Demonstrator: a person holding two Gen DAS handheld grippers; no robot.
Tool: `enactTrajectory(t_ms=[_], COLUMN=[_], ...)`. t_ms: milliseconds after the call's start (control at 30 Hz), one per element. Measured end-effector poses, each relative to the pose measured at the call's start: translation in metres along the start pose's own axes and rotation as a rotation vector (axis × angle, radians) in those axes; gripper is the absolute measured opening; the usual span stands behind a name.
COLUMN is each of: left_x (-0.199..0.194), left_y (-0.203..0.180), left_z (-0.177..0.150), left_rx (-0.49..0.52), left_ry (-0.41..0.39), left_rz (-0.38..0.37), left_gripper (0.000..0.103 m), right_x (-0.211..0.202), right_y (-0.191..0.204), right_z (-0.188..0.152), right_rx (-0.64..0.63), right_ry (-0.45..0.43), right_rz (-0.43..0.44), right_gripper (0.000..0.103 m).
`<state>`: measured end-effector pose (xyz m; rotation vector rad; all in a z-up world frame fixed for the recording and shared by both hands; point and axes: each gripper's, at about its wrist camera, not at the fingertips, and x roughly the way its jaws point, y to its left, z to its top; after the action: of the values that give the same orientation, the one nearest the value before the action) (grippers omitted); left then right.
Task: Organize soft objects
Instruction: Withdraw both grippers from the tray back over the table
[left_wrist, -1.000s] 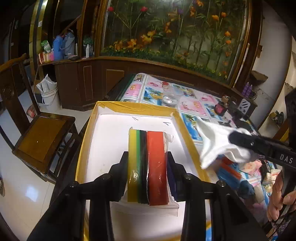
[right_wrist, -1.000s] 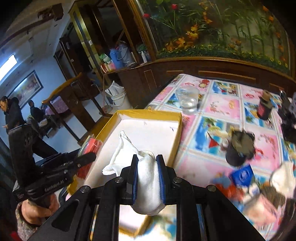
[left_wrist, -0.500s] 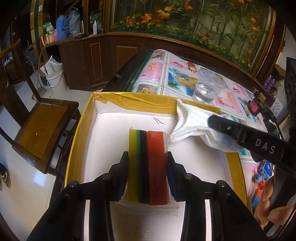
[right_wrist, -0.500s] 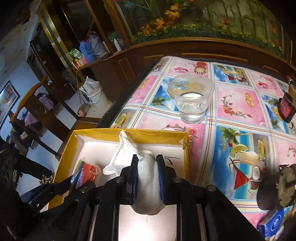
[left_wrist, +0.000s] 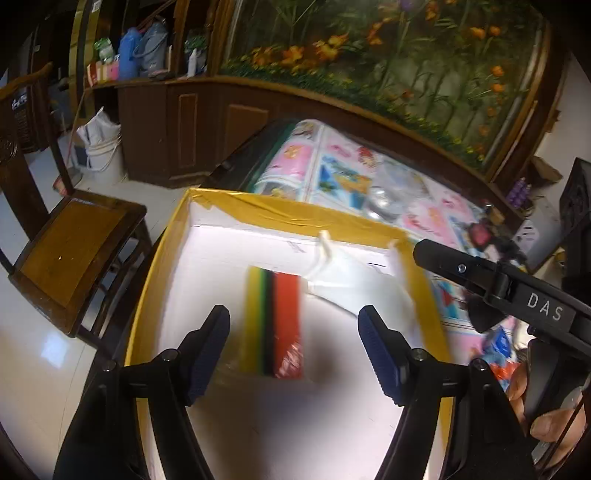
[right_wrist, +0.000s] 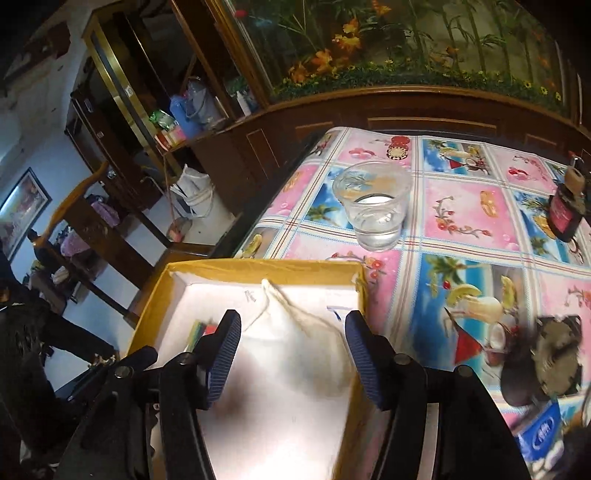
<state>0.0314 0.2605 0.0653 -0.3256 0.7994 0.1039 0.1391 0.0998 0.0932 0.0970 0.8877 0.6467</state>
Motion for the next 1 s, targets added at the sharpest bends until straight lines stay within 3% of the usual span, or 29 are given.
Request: enactTrajectory(t_ms=[67,167,267,533,700,767,867,1000], left_x=[-0.012,-0.016,-0.013,-0.032,-0.063,-0.075,-0.083,-0.064], left_y=[-0.013,-0.032,-0.045,-0.063,-0.088,-0.107,-0.142,-0.185], left_z=[-0.014,-0.033,-0.046,-0.066,-0.079,-0.086,-0.104,-0.132], left_rx=[0.035,0.091,0.147,0.189,0.184,0.205,0.255,0.303], left_ry=[-0.022,-0.026,-0.012,-0.005,-0.099,-0.131,-0.135,-0.029], left_rz=[-0.013,-0.017,0.044,0.040,0.057,0.024,-0.091,-0.200], left_gripper=[0.078,0.078,0.078,0.078,0.078,0.078,0.087,0.087], right_x=[-0.026,-0.063,-0.098,-0.186,-0.223,-0.231,-0.241,-0.255], right_y=[-0.002,-0.015,-0.037,-0.093,-0.137,-0.162,-0.200,-0.213], right_z=[-0.014,-0.036,-0.060,-0.129,-0.159,-0.168,-0.178,-0.180], right_rx=[-0.022,-0.024,0.002,-0.027,-0.011,0.027,0.129,0.142], right_ry=[-0.024,-0.048,-0.069,-0.137,-0.226,-0.253,-0.255,-0.299], right_rz=[0.025,0.060,0.086,0.054,0.033,0.025,0.016,0.010], right_gripper=[0.063,0.063,0.064,0.067,0.071,0.071,0.071,0.073])
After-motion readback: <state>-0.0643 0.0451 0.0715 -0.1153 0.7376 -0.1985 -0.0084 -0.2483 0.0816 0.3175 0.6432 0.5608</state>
